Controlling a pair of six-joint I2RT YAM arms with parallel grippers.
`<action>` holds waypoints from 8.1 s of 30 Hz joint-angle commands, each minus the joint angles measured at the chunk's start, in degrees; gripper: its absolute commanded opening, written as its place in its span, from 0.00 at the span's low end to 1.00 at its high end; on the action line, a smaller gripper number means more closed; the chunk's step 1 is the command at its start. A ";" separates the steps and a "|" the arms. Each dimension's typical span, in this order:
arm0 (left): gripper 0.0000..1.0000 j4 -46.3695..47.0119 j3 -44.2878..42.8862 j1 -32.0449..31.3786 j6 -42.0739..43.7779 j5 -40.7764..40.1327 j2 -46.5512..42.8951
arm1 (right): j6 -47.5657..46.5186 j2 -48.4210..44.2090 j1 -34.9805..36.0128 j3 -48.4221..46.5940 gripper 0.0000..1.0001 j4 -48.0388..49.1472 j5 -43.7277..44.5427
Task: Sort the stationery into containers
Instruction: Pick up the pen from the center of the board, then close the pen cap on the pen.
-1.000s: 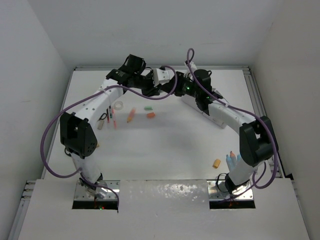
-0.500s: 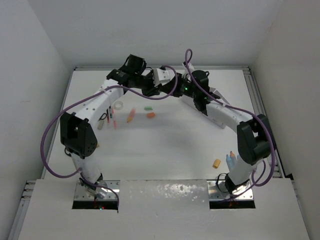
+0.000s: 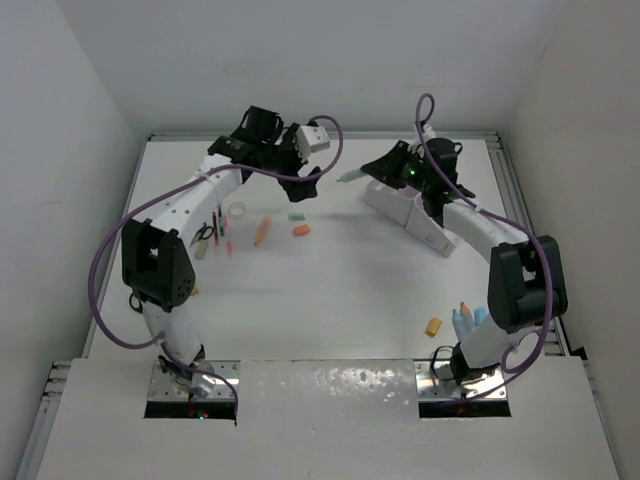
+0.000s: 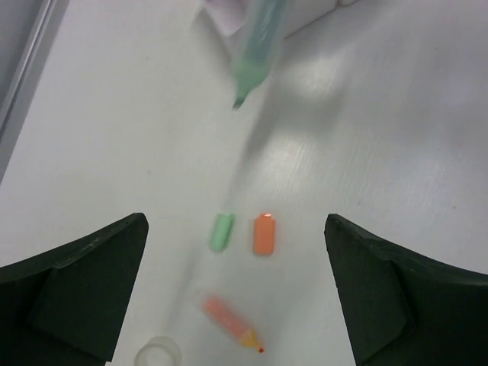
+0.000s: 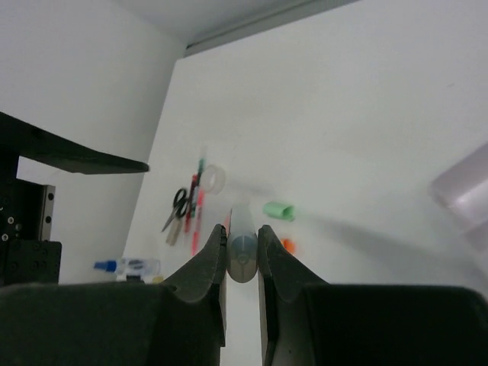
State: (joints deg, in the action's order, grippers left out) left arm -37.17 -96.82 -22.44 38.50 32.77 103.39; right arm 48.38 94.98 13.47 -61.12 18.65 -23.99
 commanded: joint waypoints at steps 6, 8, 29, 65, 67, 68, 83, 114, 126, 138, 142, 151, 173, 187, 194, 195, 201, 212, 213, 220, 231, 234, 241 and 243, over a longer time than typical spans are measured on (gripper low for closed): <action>0.37 -22.44 -22.40 3.63 9.47 -8.34 21.65 | -6.45 -5.50 -6.61 -0.84 0.00 -4.76 0.43; 0.37 -27.24 -26.74 3.37 11.68 -8.08 28.33 | -7.33 -6.38 -7.32 -0.58 0.00 -5.64 0.52; 0.22 -11.62 -11.82 2.14 5.45 -9.49 27.04 | -6.63 -9.64 -7.59 2.85 0.00 -4.15 0.35; 0.38 -10.74 -11.38 -1.12 4.83 -15.90 26.59 | -6.54 -11.75 -7.59 5.75 0.00 -4.24 1.05; 0.34 -10.82 -12.16 -1.12 4.83 -15.55 27.30 | -6.54 -12.01 -7.59 5.84 0.00 -4.15 1.14; 0.29 -11.52 -12.52 -1.29 4.83 -15.29 27.65 | -6.81 -12.18 -7.59 5.84 0.00 -4.50 1.14; 0.00 -18.10 -17.34 0.37 17.70 -4.50 20.38 | -16.46 -13.15 -7.50 4.88 0.00 -6.08 -5.53; 0.00 99.14 56.56 -16.93 63.37 -35.93 -17.43 | 2.24 -21.94 6.12 9.88 0.00 14.30 13.88; 0.00 95.54 53.41 -17.03 58.10 -39.27 -16.56 | 2.86 -21.41 8.14 11.02 0.00 18.52 14.14; 0.00 89.38 50.67 -16.76 48.25 -42.44 -16.21 | 2.86 -20.71 9.38 11.55 0.00 22.38 13.35; 0.00 89.37 50.59 -16.76 48.25 -42.44 -16.29 | 3.56 -20.36 9.82 11.46 0.00 22.39 13.35; 0.00 90.43 50.76 -16.76 47.19 -43.06 -16.38 | 4.44 -19.22 10.08 11.64 0.00 22.74 13.35; 0.00 91.57 49.62 -16.85 44.91 -42.71 -15.50 | 4.36 -17.81 10.87 12.25 0.00 22.83 13.53; 0.00 92.71 49.53 -17.20 43.85 -40.78 -15.06 | 4.88 -14.65 11.75 10.32 0.00 23.80 13.00; 0.00 92.72 49.53 -17.03 40.87 -37.62 -15.33 | 4.35 -13.95 11.84 10.15 0.00 24.93 12.39; 0.00 92.28 49.53 -17.03 40.17 -36.83 -15.59 | 4.27 -13.94 11.75 10.06 0.00 25.29 12.21; 0.00 86.39 50.32 -16.15 35.24 -30.23 -17.87 | 2.51 -14.56 11.14 8.22 0.00 24.24 12.30; 0.00 90.60 46.46 -15.97 29.27 -28.12 -16.12 | 3.22 -11.58 12.63 9.44 0.00 23.01 12.30; 0.00 90.08 46.11 -15.97 29.26 -27.86 -15.94 | 2.78 -11.31 13.15 9.36 0.00 22.22 12.39; 0.00 84.20 44.00 -15.44 29.78 -24.95 -15.33 | 10.20 -7.18 13.77 7.60 0.00 17.48 16.16; 0.00 94.56 38.98 -14.30 50.52 -26.72 -5.57 | 17.63 -3.57 17.46 7.50 0.00 20.27 17.75; 0.00 97.10 40.30 -14.21 52.64 -25.83 -5.22 | 16.57 -3.31 17.64 9.62 0.00 23.96 17.84; 0.00 101.76 48.64 -13.86 62.30 -18.02 -7.33 | 15.51 -0.33 17.29 9.36 0.00 28.28 14.24; 0.00 102.73 50.84 -15.35 62.31 -16.35 -8.55 | 16.56 0.73 17.29 8.13 0.00 29.32 13.36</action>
State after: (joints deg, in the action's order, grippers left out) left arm 58.65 -48.27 -32.77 95.59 -1.21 98.65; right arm 65.01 92.42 28.32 -51.22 44.97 -5.56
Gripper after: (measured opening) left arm 0.234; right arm 0.145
